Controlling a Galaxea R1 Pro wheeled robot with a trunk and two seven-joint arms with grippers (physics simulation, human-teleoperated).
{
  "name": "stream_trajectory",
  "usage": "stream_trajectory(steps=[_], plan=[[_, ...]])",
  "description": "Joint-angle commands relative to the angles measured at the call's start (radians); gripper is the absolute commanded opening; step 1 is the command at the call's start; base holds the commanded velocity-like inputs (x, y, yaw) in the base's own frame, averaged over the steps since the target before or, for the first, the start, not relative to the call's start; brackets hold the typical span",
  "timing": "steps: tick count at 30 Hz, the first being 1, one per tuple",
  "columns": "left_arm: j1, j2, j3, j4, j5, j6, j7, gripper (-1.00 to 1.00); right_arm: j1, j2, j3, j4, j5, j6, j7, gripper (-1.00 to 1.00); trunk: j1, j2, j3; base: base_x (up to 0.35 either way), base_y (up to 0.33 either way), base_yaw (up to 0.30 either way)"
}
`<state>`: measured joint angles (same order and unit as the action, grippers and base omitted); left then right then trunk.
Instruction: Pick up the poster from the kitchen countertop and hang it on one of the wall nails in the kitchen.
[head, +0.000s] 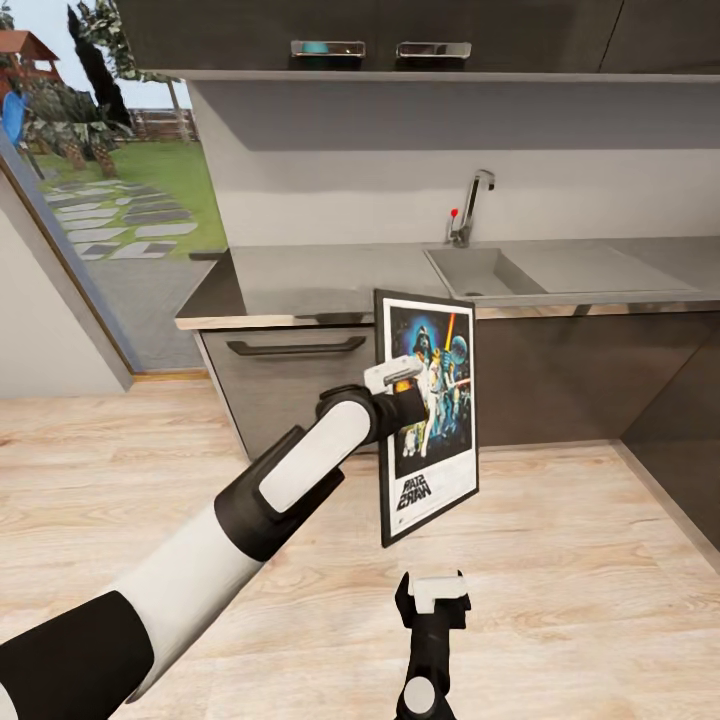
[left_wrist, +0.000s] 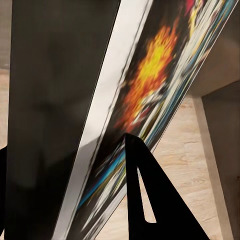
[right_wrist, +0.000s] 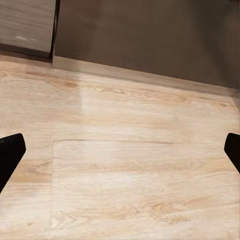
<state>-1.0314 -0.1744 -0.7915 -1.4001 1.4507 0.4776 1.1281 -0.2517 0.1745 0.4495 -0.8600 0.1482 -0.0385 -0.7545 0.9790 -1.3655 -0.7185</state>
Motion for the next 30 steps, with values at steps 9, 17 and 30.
stream_trajectory(steps=[9,17,30], plan=[[-0.001,0.000,-0.067,-0.002,0.005,-0.066,0.023,-1.00,0.001,0.000,0.054,0.001,0.000,-0.003,-0.006,1.00,0.000,0.000,-0.001,0.000,0.000,0.000],[-0.001,0.000,-0.080,-0.002,0.001,-0.085,0.063,-1.00,0.004,0.000,0.076,0.001,-0.001,-0.003,-0.006,1.00,0.000,0.000,-0.001,0.000,0.000,0.000],[-0.001,0.000,-0.139,0.009,-0.088,-0.230,0.063,-1.00,0.024,0.000,0.158,0.004,-0.002,-0.004,-0.025,1.00,0.000,0.000,-0.001,0.000,0.000,0.000]])
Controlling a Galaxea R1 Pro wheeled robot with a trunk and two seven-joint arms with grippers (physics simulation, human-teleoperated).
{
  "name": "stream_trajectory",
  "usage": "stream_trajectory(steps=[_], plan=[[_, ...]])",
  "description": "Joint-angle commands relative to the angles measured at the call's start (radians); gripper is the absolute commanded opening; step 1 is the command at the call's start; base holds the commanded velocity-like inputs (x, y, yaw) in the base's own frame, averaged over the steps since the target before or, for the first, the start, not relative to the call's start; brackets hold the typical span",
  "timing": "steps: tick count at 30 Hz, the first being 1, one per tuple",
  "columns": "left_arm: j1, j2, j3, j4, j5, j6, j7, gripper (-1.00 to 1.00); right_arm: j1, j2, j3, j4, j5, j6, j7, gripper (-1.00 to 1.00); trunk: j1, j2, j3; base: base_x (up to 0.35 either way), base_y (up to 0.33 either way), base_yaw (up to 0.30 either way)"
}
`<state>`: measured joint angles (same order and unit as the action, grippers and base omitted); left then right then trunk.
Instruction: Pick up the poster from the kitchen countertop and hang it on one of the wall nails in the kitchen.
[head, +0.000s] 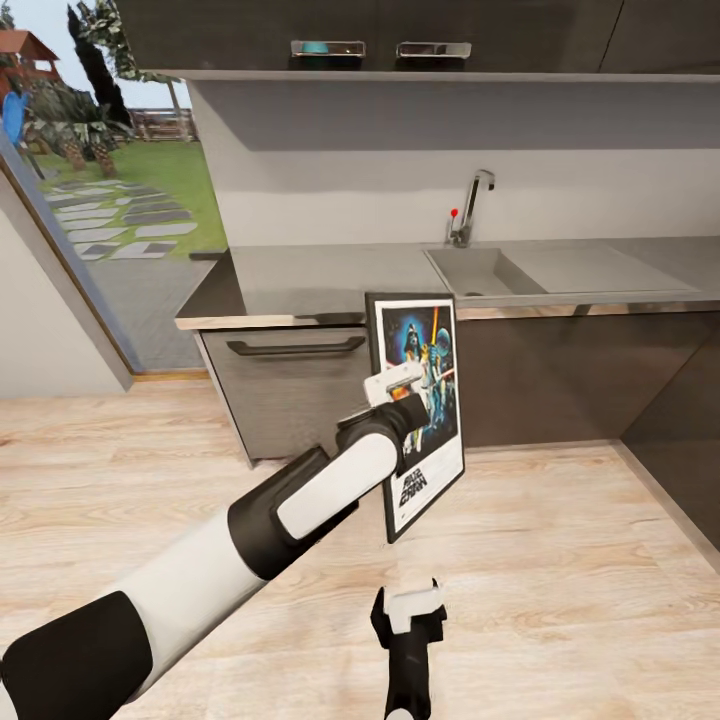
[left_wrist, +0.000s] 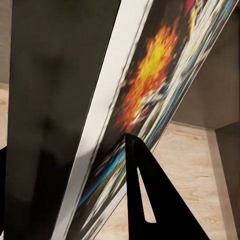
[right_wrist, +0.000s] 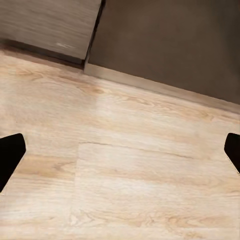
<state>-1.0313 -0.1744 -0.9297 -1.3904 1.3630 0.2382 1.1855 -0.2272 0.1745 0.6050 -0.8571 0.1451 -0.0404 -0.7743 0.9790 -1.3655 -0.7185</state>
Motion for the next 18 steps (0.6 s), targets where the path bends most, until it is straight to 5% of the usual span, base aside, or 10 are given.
stream_trajectory(steps=[1,9,18], plan=[[-0.001,0.000,-0.014,0.000,-0.001,-0.010,0.005,-1.00,0.000,0.000,0.037,0.001,-0.001,-0.002,-0.036,1.00,0.000,0.000,-0.001,0.000,0.000,0.000],[-0.001,0.000,-0.037,0.001,-0.001,-0.054,0.005,-1.00,0.000,0.000,0.193,-0.017,-0.100,0.000,-0.159,1.00,0.000,0.000,-0.001,0.000,0.000,0.000],[-0.001,0.000,-0.054,0.001,0.000,-0.077,0.006,-1.00,0.000,0.000,0.223,-0.100,-0.115,0.006,-0.221,1.00,0.000,0.000,-0.001,0.000,0.000,0.000]])
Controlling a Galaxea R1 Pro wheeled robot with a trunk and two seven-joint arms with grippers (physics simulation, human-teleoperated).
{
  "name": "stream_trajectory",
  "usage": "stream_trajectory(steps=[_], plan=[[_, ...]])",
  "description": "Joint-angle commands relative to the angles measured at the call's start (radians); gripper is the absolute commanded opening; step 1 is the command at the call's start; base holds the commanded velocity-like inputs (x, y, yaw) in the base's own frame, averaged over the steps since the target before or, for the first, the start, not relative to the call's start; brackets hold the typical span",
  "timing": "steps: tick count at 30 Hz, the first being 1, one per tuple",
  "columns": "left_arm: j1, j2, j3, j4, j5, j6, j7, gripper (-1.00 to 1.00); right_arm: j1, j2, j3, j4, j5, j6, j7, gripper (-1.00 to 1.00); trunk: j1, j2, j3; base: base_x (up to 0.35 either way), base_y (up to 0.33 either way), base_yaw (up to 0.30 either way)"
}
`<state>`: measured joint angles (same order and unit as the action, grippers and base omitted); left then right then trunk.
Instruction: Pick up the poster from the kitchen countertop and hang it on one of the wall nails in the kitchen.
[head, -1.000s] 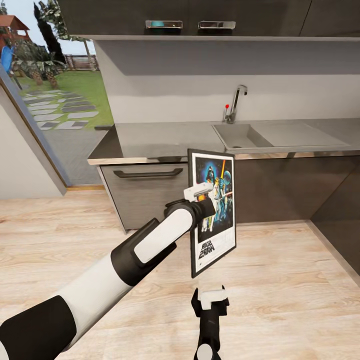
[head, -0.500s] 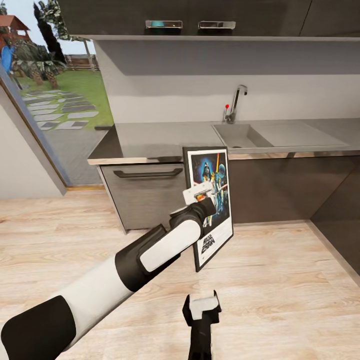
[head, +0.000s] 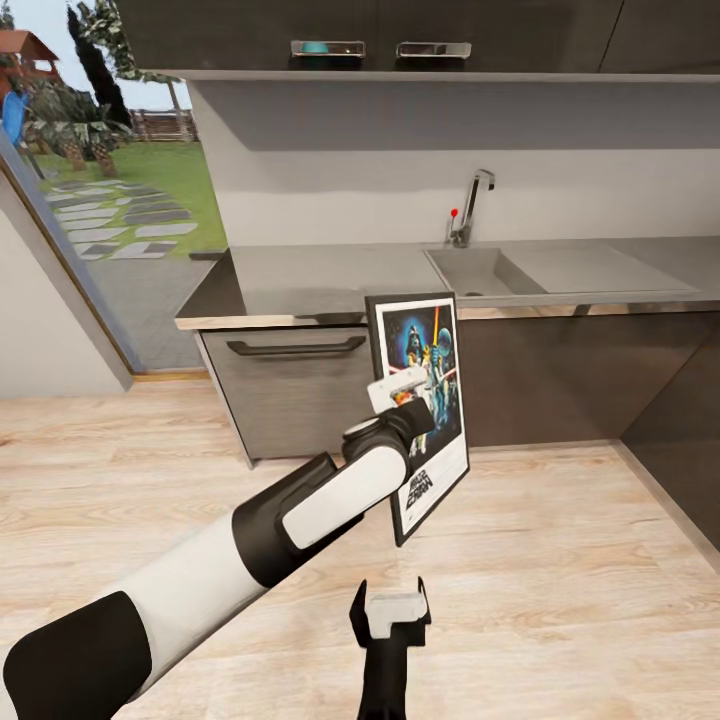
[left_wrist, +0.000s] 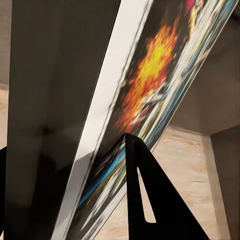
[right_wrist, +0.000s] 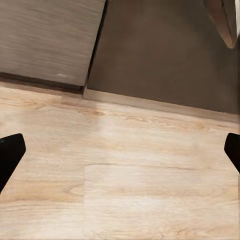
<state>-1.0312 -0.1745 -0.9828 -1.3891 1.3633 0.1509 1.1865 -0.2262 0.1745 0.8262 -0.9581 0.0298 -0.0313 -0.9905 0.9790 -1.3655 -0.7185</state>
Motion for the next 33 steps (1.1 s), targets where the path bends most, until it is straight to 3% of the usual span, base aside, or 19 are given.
stream_trajectory(steps=[1,5,10,14,24,29,33], plan=[[-0.001,0.000,-0.006,-0.001,0.000,0.002,0.006,-1.00,-0.001,0.000,0.002,-0.002,0.000,-0.003,-0.006,1.00,0.000,0.000,-0.001,0.000,0.000,0.000],[-0.001,0.000,-0.041,-0.001,0.001,-0.032,0.007,-1.00,-0.002,0.000,0.003,-0.018,-0.001,-0.002,-0.022,1.00,0.000,0.000,-0.001,0.000,0.000,0.000],[-0.001,0.000,-0.050,-0.001,0.002,-0.039,0.008,-1.00,-0.002,0.000,0.004,-0.049,-0.001,0.013,-0.072,1.00,0.000,0.000,-0.001,0.000,0.000,0.000],[-0.001,0.000,-0.053,-0.001,0.003,-0.042,0.008,-1.00,-0.002,0.000,0.004,-0.087,-0.001,0.073,-0.088,1.00,0.000,0.000,-0.001,0.000,0.000,0.000],[-0.001,0.000,-0.056,-0.002,0.003,-0.082,0.009,-1.00,-0.002,0.000,0.004,-0.114,-0.001,0.102,-0.094,1.00,0.000,0.000,-0.001,0.000,0.000,0.000],[-0.001,0.000,-0.096,-0.002,0.004,-0.104,0.009,-1.00,-0.003,0.000,0.003,-0.123,-0.001,0.104,-0.094,1.00,0.000,0.000,-0.001,0.000,0.000,0.000],[-0.001,0.000,-0.104,-0.002,0.005,-0.107,0.009,-1.00,-0.004,0.000,0.002,-0.127,-0.001,0.104,-0.093,1.00,0.000,0.000,-0.001,0.000,0.000,0.000]])
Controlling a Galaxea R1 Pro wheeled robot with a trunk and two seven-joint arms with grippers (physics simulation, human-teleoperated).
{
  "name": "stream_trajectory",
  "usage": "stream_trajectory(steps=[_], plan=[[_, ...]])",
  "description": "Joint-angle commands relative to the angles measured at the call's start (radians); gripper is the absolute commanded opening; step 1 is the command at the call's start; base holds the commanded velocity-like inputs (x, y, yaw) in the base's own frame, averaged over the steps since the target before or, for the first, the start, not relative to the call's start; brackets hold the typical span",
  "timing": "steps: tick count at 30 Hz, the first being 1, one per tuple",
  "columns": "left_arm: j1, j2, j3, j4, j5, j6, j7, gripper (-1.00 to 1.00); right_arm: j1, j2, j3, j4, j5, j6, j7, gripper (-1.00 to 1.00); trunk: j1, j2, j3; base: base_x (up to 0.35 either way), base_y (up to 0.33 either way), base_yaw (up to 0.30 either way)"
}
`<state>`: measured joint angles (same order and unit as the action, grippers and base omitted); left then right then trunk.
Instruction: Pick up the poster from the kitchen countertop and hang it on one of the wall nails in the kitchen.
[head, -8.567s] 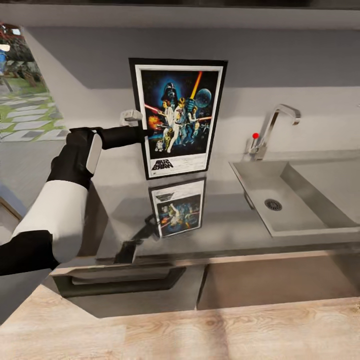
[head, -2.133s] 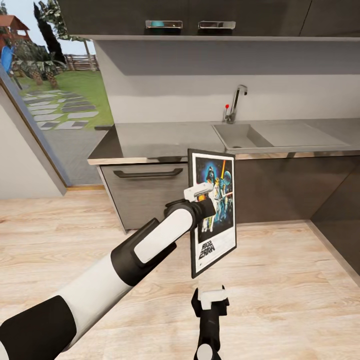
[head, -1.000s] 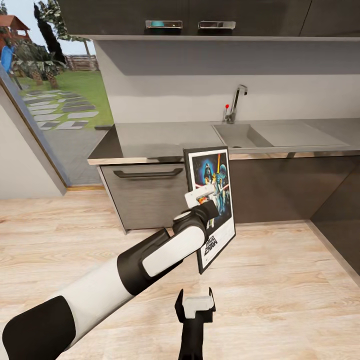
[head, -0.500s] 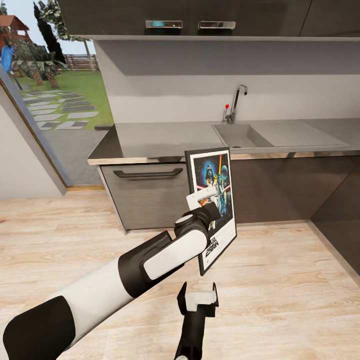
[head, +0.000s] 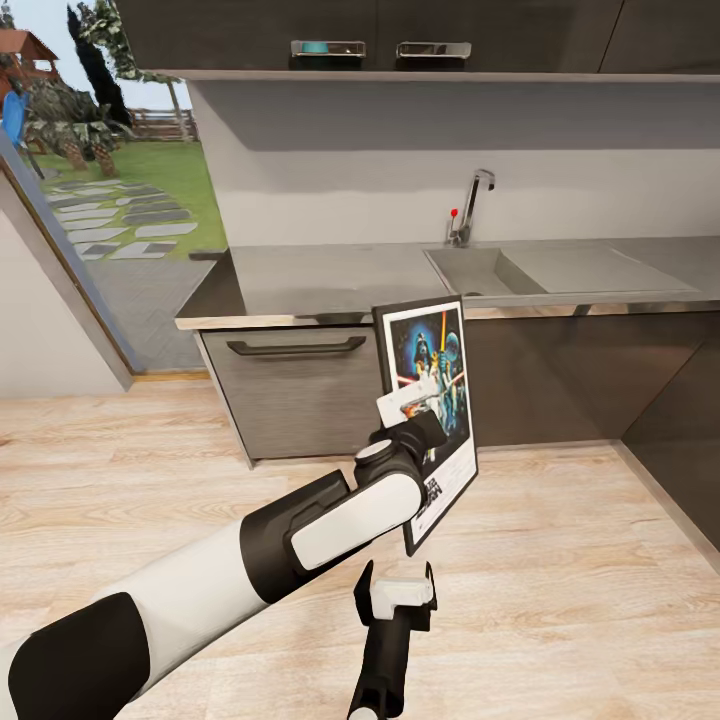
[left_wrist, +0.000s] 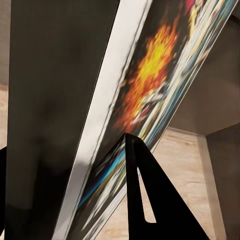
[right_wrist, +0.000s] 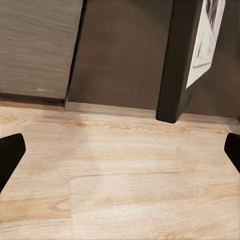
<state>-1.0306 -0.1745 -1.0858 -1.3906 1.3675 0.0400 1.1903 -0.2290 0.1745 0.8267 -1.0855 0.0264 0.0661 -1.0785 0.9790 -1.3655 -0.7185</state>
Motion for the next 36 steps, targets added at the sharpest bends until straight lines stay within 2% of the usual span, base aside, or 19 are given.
stream_trajectory(steps=[1,12,17,24,30,36], plan=[[-0.001,0.000,-0.002,-0.001,0.003,0.004,0.005,-1.00,-0.001,0.000,0.001,-0.001,0.003,0.006,-0.005,1.00,0.000,0.000,-0.001,0.000,0.000,0.000],[-0.002,0.000,-0.003,-0.001,0.005,0.001,0.005,-1.00,-0.003,0.000,-0.001,-0.014,0.003,-0.001,-0.004,1.00,0.000,0.000,-0.001,0.000,0.000,0.000],[-0.001,0.000,-0.005,-0.001,0.004,-0.038,0.005,-1.00,-0.004,0.000,-0.003,-0.016,0.003,-0.002,-0.004,1.00,0.000,0.000,-0.001,0.000,0.000,0.000],[-0.002,0.000,-0.066,-0.002,0.005,-0.068,0.005,-1.00,-0.008,0.000,-0.006,-0.017,0.004,-0.002,-0.004,1.00,0.000,0.000,-0.001,0.000,0.000,0.000],[-0.002,0.000,-0.083,-0.001,0.004,-0.117,0.005,-1.00,-0.009,0.000,-0.007,-0.017,0.004,-0.002,-0.004,1.00,0.000,0.000,-0.001,0.000,0.000,0.000],[-0.002,0.000,-0.085,-0.001,0.004,-0.129,0.006,-1.00,-0.013,0.000,-0.008,-0.017,0.001,-0.002,-0.005,1.00,0.000,0.000,-0.001,0.000,0.000,0.000]])
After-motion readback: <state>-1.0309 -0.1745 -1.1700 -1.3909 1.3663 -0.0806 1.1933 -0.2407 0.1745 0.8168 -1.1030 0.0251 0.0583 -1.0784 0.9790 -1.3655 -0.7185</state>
